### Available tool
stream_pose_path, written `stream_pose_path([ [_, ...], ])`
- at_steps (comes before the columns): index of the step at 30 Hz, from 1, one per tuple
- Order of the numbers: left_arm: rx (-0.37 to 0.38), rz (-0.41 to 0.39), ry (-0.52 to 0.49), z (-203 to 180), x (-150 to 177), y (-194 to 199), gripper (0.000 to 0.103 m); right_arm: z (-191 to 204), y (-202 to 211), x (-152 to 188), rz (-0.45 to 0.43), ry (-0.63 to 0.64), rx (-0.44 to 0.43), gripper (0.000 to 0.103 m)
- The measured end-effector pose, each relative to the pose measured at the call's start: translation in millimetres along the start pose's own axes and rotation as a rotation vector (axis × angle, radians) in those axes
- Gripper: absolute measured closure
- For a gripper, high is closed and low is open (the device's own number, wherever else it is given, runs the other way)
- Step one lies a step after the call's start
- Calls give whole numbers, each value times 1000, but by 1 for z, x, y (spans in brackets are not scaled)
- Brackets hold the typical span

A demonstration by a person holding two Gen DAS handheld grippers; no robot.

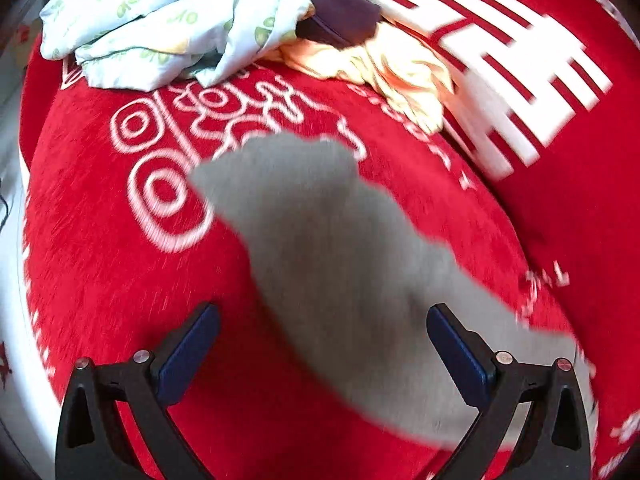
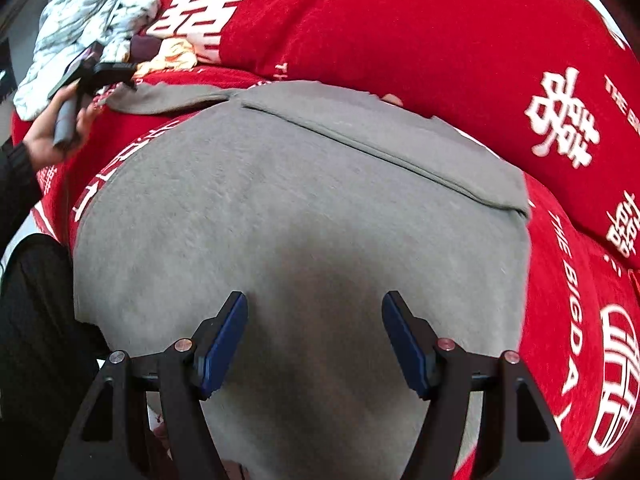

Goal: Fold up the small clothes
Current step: 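Grasp the other sleeve cuff with the left gripper and lift it, then carry the held sleeve across the sweater body toward the right gripper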

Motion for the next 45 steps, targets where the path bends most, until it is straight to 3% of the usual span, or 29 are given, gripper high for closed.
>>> stream_pose_path([
  [3,70,-5,-3,-5,-21,-11,1,4,-3,-15,-2,10,9,30],
  [4,93,-9,7,-4,-25,-12,11,4,-4,-21,-4,8,8,30],
  [5,107,-24,9,-2,-28,-11,53,4,-5,-27,-5,6,8,30],
  [6,145,0,4,-1,-30,-14,80,4,-7,-34,-7,7,8,30],
  [7,202,59,16,0,-32,-22,95,4,-10,-43,-9,11,6,30],
  [9,299,84,89,17,-32,-24,95,5,-17,-60,-13,27,10,30],
  [14,316,3,115,46,-36,-3,95,13,-50,-131,-44,81,4,30],
  [20,218,-104,-15,27,-38,22,95,36,-131,-224,-16,33,-45,30],
  [24,190,-136,-34,28,-38,26,95,65,-194,-259,41,-4,-35,30],
  [27,190,-132,-43,26,-39,28,95,87,-238,-259,134,12,-12,30],
  [29,176,-138,-62,21,-40,32,95,101,-239,-261,104,55,-9,30],
  [31,169,-149,-83,15,-40,39,95,112,-227,-262,105,62,-117,30],
  [33,167,-161,-111,4,-38,50,95,108,-202,-259,40,78,-136,30],
  [36,162,-165,-181,-24,-28,65,95,82,-171,-248,-8,79,-65,30],
  [45,188,-124,-361,-139,32,103,95,-56,-93,-174,-46,-113,55,30],
])
Point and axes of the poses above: each gripper's, at about its wrist camera, not at the fingertips, and y roughly against the way its jaws point, z to its left, x to its underside, the point moved 4 cm from there along -y, roughly the way its jaws point, and after that the axes turned 9 degrees about -x, right-handed, at the moved point
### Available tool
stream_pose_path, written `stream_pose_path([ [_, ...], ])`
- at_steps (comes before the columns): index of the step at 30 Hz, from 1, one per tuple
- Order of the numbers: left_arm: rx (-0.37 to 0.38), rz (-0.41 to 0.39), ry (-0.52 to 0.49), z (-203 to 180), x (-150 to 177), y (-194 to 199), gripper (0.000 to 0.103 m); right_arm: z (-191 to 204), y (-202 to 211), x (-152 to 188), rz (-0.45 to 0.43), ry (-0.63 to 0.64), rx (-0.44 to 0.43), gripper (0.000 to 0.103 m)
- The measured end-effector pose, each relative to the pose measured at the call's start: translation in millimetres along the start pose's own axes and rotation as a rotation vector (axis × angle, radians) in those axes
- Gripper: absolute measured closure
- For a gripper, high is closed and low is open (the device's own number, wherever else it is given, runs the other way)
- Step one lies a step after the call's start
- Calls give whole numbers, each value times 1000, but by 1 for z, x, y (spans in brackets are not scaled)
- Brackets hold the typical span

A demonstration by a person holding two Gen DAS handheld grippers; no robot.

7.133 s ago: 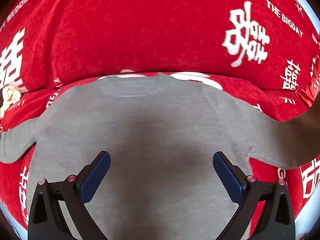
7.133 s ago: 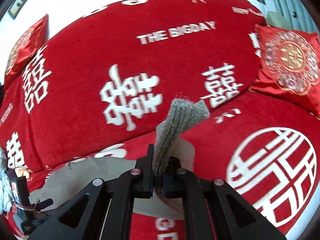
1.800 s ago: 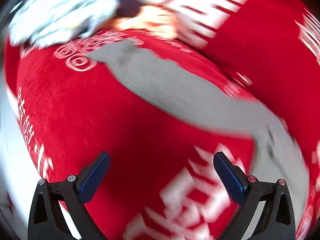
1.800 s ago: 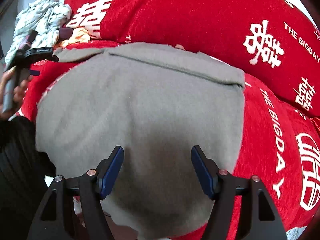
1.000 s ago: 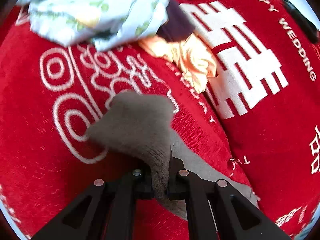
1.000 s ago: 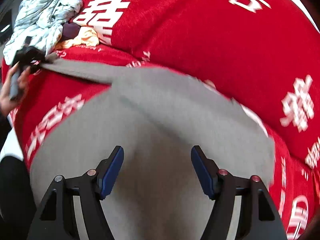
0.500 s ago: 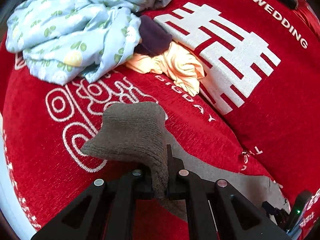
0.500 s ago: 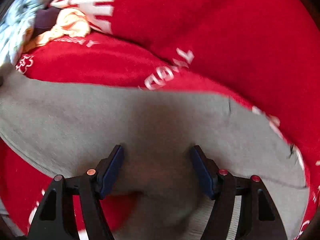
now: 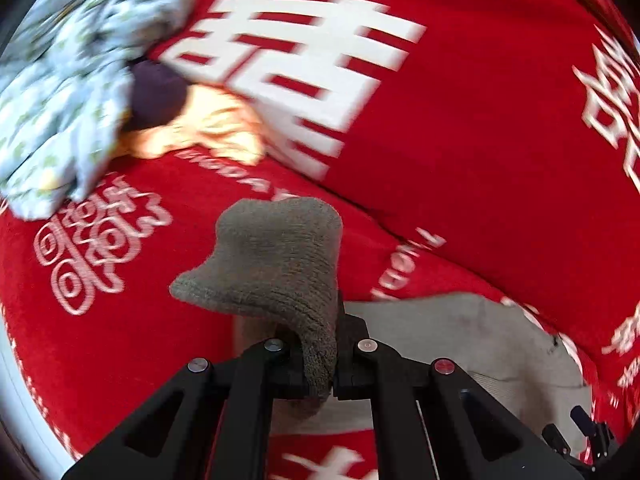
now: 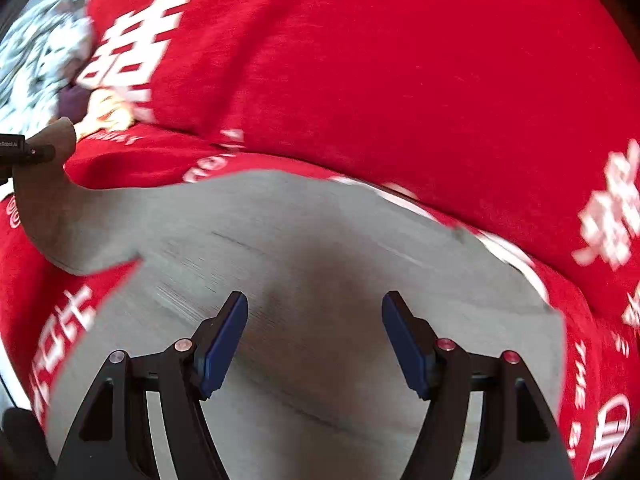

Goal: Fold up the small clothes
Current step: 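Carry the held sleeve across the sweater body toward the right gripper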

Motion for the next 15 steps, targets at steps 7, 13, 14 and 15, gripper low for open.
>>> stream_pose_path([
  [7,24,6,-179,-122,33,25,95,-68,33,35,-30,-113,7,30],
  [13,47,-19,-312,-214,65,53,95,-107,54,54,-65,-159,8,30],
  [14,51,-20,-325,-225,70,56,95,-115,57,58,-70,-170,6,30],
  [15,55,-20,-335,-234,73,59,95,-120,59,61,-74,-178,6,30],
])
Point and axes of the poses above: each gripper's, at about its wrist camera, not at the fingertips, and y roughly against the way its jaws point, z to its left, x to its underside, the point moved 4 cm from there along -y, roughly the way its jaws point, and after that the axes turned 9 degrees about -x, right-handed, at the moved point
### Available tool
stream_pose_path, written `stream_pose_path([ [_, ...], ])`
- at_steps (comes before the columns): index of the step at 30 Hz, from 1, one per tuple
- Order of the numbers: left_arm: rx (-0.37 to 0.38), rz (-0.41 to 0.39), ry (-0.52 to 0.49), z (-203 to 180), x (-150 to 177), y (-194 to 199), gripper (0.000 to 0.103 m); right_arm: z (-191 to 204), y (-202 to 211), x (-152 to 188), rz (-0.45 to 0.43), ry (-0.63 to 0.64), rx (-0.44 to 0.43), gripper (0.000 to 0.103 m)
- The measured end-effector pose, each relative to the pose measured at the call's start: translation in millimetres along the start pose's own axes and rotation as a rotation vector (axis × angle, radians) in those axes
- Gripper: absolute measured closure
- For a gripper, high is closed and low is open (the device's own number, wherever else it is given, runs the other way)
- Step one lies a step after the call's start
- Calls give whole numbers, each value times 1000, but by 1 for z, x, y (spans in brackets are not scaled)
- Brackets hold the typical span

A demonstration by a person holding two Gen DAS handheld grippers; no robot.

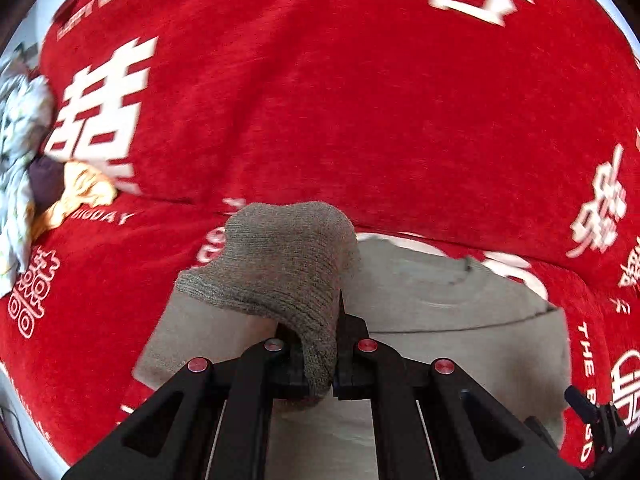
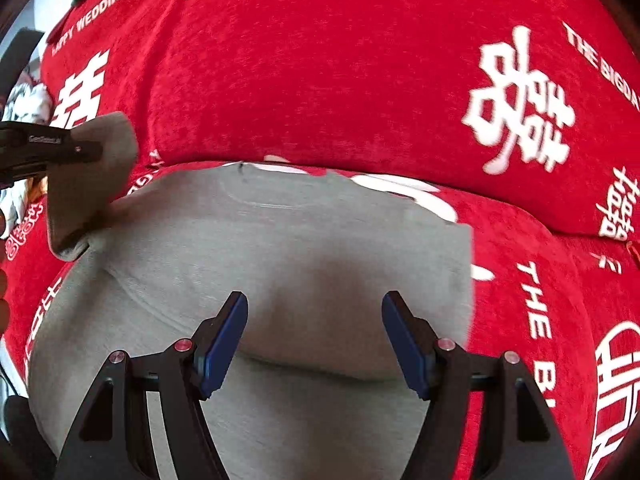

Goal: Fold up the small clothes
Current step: 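Carry the held sleeve across the sweater body toward the right gripper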

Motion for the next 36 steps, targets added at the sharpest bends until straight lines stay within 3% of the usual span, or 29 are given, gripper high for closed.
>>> stream_pose_path([
  [11,16,-27,-174,-118,21,20,95,-57,16,19,-36,-105,-14,30],
  [19,29,13,-270,-181,56,5,95,-97,22,34,-47,-181,-13,30],
  [27,57,79,-277,-196,78,-19,95,-113,23,42,-49,-205,-16,30],
  [36,205,203,-202,-187,84,-38,95,-111,19,41,-50,-206,-34,30],
])
Point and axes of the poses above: each gripper's, at about its wrist camera, not at the fingertips, and y roughly against the way its jaws point, z to its left, x to its underside, the point moved 4 cm from there along -y, roughly the way its jaws point, and after that the axes turned 9 degrees about -x, right-handed, at the moved point
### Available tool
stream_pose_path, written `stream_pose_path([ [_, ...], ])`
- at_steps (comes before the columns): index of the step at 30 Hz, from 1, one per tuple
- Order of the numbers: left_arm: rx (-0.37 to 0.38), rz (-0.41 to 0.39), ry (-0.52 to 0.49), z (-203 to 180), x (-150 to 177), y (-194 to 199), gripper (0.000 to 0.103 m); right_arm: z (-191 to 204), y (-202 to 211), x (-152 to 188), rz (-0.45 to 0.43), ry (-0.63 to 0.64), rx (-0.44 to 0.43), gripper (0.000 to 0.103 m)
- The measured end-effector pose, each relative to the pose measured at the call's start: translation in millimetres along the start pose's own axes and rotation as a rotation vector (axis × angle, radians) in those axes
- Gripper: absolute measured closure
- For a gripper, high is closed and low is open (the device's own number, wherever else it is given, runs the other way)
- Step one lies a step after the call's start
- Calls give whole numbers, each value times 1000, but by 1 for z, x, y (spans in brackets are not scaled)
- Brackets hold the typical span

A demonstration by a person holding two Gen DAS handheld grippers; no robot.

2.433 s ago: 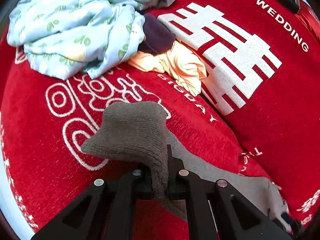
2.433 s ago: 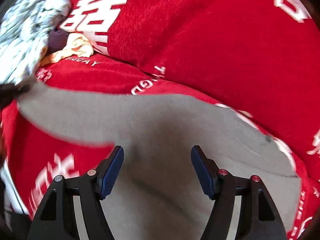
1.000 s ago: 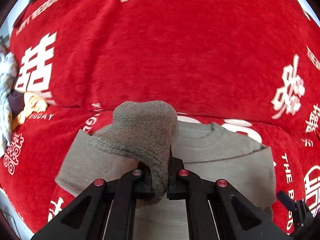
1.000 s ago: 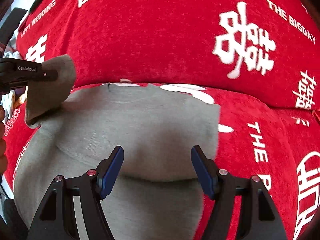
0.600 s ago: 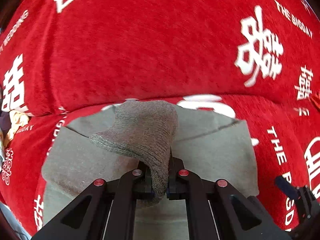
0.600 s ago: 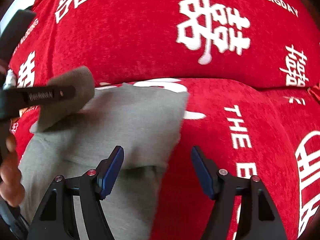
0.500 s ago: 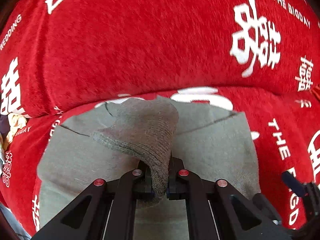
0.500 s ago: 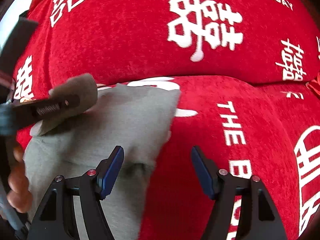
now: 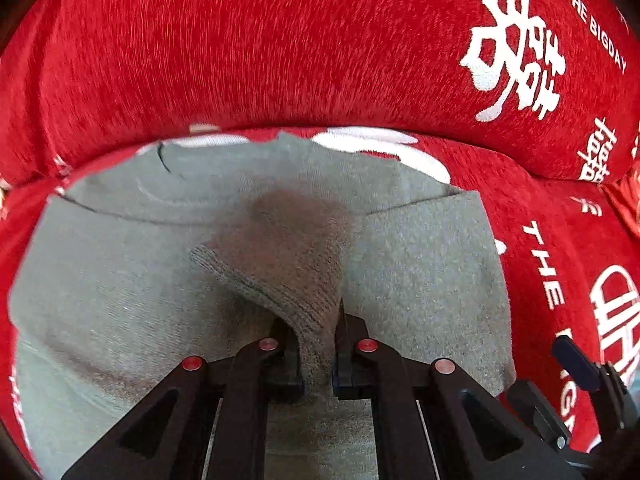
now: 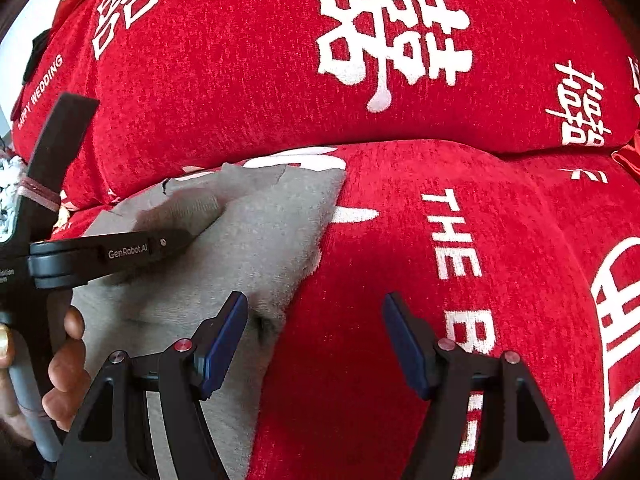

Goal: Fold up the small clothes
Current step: 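Carry the held sleeve across the sweater body toward the right gripper, then lay the sleeve on the sweater body and open the left gripper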

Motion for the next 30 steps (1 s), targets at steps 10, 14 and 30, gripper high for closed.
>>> stream_pose_path([
  [10,203,59,94,23,2,-3,88,17,-2,-8,-5,7,-69,30],
  [14,279,14,127,27,3,8,2,22,-6,-10,0,8,-75,30],
  [30,426,-135,263,119,-1,56,2,80,-38,-40,16,51,-127,30],
])
Point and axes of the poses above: each gripper's, at about its wrist camera, not at the fingertips, and y roughly against the way its jaws point, z to its left, x to its underside, the point moved 4 cm from there along -y, roughly the way its jaws point, and after that the axes turned 9 degrees about -x, right-handed, at the moved point
